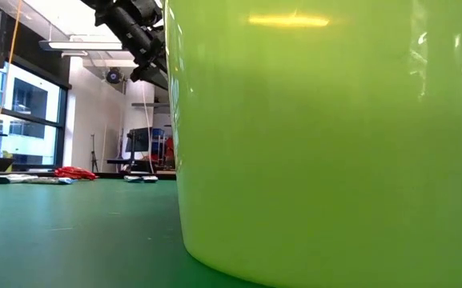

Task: Sort candy by brand, put in halloween buckets
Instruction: Put the red chocolate into the pink bucket

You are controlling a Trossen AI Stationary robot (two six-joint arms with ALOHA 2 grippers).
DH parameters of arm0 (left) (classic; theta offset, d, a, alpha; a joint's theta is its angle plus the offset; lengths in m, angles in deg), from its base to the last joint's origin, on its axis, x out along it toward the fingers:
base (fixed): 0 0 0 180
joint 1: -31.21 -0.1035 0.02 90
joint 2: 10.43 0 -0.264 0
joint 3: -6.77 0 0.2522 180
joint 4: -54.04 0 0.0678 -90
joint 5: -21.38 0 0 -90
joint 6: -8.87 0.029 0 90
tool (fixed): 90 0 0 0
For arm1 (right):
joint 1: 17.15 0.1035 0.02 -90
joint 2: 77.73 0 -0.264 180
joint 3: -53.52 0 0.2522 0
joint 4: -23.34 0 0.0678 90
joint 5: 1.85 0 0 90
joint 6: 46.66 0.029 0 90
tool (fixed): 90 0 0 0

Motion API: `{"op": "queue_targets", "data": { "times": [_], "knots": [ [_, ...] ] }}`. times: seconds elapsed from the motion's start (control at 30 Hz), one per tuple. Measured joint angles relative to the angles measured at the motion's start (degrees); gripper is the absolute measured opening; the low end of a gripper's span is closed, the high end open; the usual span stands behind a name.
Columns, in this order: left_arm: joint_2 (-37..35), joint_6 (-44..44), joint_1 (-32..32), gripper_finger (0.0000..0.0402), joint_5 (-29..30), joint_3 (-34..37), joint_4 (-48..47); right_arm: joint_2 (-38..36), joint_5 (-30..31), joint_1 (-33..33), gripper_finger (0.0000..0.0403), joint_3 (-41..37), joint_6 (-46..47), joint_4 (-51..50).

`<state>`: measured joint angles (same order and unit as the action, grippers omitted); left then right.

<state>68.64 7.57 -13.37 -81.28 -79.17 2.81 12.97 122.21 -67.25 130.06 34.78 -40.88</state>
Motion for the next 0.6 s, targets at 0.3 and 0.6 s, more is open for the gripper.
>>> {"op": "queue_targets", "data": {
  "times": [0.3, 0.6],
  "knots": [
    [0.00, -2.03, 0.00, 0.0227, -0.26, 0.00, -0.08, -10.27, -1.34, 1.09, 0.0000, -0.01, -5.48, -7.82],
    [0.00, -2.79, 0.07, 0.0227, -1.22, 0.00, -0.31, -9.98, -11.81, -0.21, 0.0020, -17.49, 6.25, 12.83]
  ]
}}
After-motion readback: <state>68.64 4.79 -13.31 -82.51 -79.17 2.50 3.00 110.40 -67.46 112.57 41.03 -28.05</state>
